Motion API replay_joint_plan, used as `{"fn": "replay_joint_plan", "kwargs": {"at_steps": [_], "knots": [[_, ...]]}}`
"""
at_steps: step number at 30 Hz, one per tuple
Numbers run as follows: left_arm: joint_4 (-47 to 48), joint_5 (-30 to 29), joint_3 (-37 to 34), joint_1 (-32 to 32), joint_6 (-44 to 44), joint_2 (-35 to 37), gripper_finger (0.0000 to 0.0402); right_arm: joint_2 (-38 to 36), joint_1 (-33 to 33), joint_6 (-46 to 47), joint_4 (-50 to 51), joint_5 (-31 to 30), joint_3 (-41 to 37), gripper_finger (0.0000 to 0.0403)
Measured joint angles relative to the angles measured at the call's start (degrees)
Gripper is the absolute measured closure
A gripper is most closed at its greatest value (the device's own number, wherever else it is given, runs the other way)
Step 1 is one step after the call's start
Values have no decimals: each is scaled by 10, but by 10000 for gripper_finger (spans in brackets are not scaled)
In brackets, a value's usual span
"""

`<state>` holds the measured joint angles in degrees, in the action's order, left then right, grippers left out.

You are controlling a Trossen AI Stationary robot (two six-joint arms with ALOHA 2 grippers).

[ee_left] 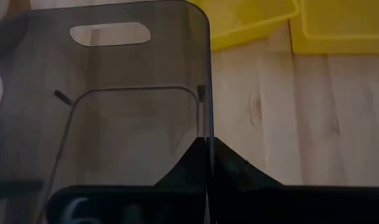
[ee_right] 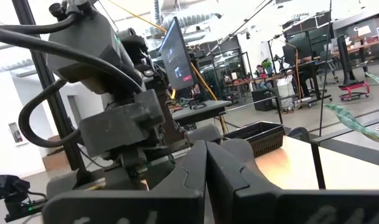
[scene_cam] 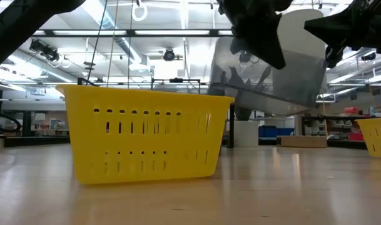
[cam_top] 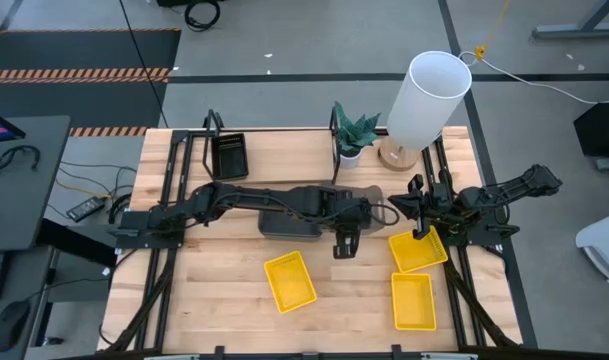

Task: Stack baskets on shelf by color
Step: Stack the right gray bin on the stacked gray bins

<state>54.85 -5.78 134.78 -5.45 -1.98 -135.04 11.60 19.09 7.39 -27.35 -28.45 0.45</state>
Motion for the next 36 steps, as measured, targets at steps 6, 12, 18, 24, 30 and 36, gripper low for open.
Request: {"fn": "replay_joint_plan", "kwargs": {"at_steps": [6, 12, 18, 24, 30, 36], "knots": [[22, -16, 1, -9, 2, 9, 395, 0, 0, 0, 0, 0, 0, 391], [50, -40, 2, -14, 3, 36, 395, 1, 0, 0, -4, 0, 0, 391], [85, -63, 1, -24, 4, 54, 394, 0, 0, 0, -4, 0, 0, 391], [160, -84, 0, -37, 8, 61, 394, 0, 0, 0, -4, 0, 0, 391], [214, -97, 1, -46, -3, 68, 393, 0, 0, 0, -4, 0, 0, 391], [242, -99, 2, -51, -19, 85, 393, 0, 0, 0, -4, 0, 0, 391]]}}
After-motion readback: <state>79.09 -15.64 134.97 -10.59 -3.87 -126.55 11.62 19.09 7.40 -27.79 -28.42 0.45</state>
